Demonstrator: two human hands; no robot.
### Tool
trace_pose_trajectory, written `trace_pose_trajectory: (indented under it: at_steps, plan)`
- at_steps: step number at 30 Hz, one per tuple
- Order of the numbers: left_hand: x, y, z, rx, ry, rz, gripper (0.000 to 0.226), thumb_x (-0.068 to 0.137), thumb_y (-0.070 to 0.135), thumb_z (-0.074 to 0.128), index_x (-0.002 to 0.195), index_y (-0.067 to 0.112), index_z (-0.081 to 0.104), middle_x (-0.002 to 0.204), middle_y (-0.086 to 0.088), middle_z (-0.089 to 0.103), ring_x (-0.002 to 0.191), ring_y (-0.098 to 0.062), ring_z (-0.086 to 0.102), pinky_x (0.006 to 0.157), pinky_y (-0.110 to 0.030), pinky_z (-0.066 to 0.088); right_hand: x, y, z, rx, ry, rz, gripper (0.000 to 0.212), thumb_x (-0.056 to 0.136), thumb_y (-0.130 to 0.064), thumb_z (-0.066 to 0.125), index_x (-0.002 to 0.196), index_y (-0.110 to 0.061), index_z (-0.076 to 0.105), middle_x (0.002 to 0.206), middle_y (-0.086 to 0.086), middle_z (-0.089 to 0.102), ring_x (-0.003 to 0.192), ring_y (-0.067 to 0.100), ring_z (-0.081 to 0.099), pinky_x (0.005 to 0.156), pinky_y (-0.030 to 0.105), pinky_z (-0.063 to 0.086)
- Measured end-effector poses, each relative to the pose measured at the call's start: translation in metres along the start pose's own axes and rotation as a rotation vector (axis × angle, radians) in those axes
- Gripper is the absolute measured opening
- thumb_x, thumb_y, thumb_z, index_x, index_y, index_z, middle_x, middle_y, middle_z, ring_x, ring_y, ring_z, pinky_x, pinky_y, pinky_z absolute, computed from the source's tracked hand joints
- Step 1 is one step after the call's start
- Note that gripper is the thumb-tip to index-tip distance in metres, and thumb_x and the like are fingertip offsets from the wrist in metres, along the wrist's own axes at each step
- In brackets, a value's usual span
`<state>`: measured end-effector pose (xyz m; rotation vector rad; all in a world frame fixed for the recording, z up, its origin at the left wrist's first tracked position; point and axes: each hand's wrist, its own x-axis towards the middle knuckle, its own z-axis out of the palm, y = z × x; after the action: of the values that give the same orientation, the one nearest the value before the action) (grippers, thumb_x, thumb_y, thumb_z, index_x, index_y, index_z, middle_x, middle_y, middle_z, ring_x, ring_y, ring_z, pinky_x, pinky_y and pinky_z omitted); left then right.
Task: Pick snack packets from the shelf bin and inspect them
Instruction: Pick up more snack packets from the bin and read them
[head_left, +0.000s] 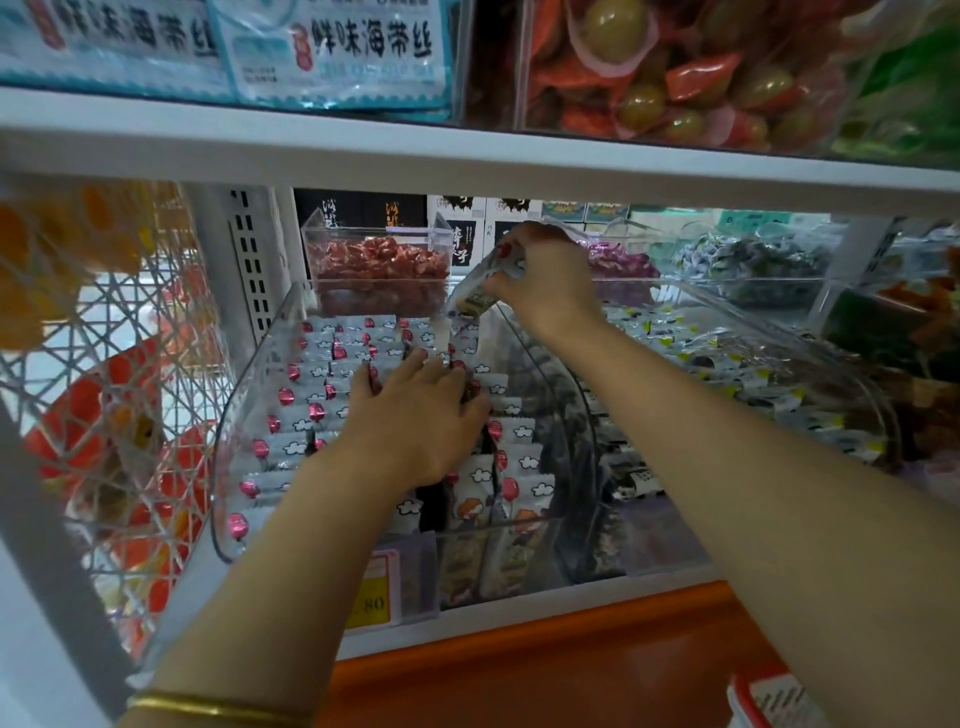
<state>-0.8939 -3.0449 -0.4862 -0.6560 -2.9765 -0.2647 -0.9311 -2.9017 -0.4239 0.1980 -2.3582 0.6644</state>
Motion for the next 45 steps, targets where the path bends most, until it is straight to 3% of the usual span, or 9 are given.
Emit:
trace_pose_trajectory:
  at_steps: [9,15,20,25,32,37,41,43,45]
  plan:
    - [0.001,-0.003,0.001,-0.008,-0.009,0.012,0.056,0.096,0.051,0.017,0.138,0.020,0.037,0.152,0.003,0.029,0.143,-0.016,0.013,0.112,-0.057,0.000,0.010,0.003,0.014,-0.252,-0.227,-0.061,0.033,0.083,-0.012,0.068,0.112,-0.005,0.057,0.116,0.016,0.055,0.106,0.028,0.053,0.077,0.026,0.037]
    - [-0.002,-0.001,-0.002,-0.030,-0.008,0.012,0.056,0.097,0.050,0.018,0.144,0.021,0.030,0.156,0.003,0.020,0.145,-0.016,0.003,0.112,-0.055,-0.004,0.015,-0.004,0.016,-0.412,-0.377,-0.119,0.040,0.082,-0.022,0.070,0.115,-0.003,0.058,0.118,0.014,0.057,0.110,0.030,0.052,0.091,0.035,0.044]
    - [-0.003,-0.002,-0.003,-0.049,-0.006,0.010,0.056,0.097,0.049,0.019,0.146,0.021,0.026,0.157,0.002,0.017,0.145,-0.016,0.000,0.113,-0.053,-0.005,0.019,-0.005,0.029,-0.470,-0.512,-0.118,0.025,0.086,-0.010,0.063,0.110,-0.011,0.056,0.116,0.010,0.057,0.105,0.027,0.052,0.079,0.032,0.041]
    - [-0.006,-0.003,-0.005,-0.090,0.010,0.030,0.054,0.098,0.047,0.021,0.146,0.024,0.026,0.156,0.001,0.019,0.145,-0.017,0.001,0.114,-0.052,-0.005,0.024,0.000,0.039,-0.479,-0.729,-0.058,0.035,0.093,-0.004,0.044,0.117,-0.019,0.064,0.130,0.005,0.056,0.115,0.026,0.053,0.088,0.034,0.044]
    - [-0.007,-0.005,-0.007,-0.111,-0.020,0.052,0.057,0.097,0.048,0.024,0.148,0.022,0.019,0.158,0.000,0.013,0.145,-0.017,-0.001,0.114,-0.048,-0.005,0.047,-0.001,0.049,-0.415,-0.374,-0.005,0.024,0.088,-0.001,0.049,0.106,-0.005,0.066,0.118,0.015,0.061,0.105,0.029,0.059,0.093,0.040,0.049]
    - [-0.009,-0.006,-0.007,-0.123,0.002,0.056,0.052,0.097,0.047,0.027,0.139,0.018,0.035,0.146,-0.005,0.036,0.140,-0.022,0.018,0.115,-0.052,0.005,0.047,0.005,0.068,-0.484,-0.402,0.131,0.039,0.086,0.000,0.054,0.125,-0.005,0.051,0.135,0.019,0.037,0.116,0.040,0.046,0.088,0.041,0.050]
    - [-0.011,-0.004,-0.008,-0.125,0.015,0.055,0.048,0.097,0.045,0.029,0.133,0.016,0.042,0.139,-0.005,0.042,0.137,-0.023,0.024,0.114,-0.052,0.009,0.049,0.007,0.075,-0.559,-0.450,0.139,0.044,0.088,-0.006,0.049,0.131,0.002,0.043,0.138,0.018,0.034,0.124,0.038,0.037,0.091,0.041,0.044]
    - [-0.012,-0.004,-0.011,-0.128,0.025,0.062,0.048,0.097,0.044,0.030,0.133,0.016,0.042,0.139,-0.005,0.043,0.137,-0.024,0.025,0.114,-0.053,0.011,0.048,0.010,0.073,-0.624,-0.422,0.110,0.047,0.086,-0.003,0.049,0.132,0.000,0.040,0.128,0.016,0.039,0.113,0.036,0.043,0.071,0.033,0.048]
    - [-0.013,-0.004,-0.013,-0.141,0.030,0.063,0.045,0.097,0.043,0.032,0.130,0.015,0.046,0.135,-0.007,0.046,0.134,-0.026,0.029,0.112,-0.052,0.016,0.048,0.007,0.067,-0.573,-0.404,0.069,0.036,0.088,-0.006,0.051,0.124,-0.001,0.048,0.123,0.018,0.046,0.108,0.037,0.049,0.076,0.034,0.049]
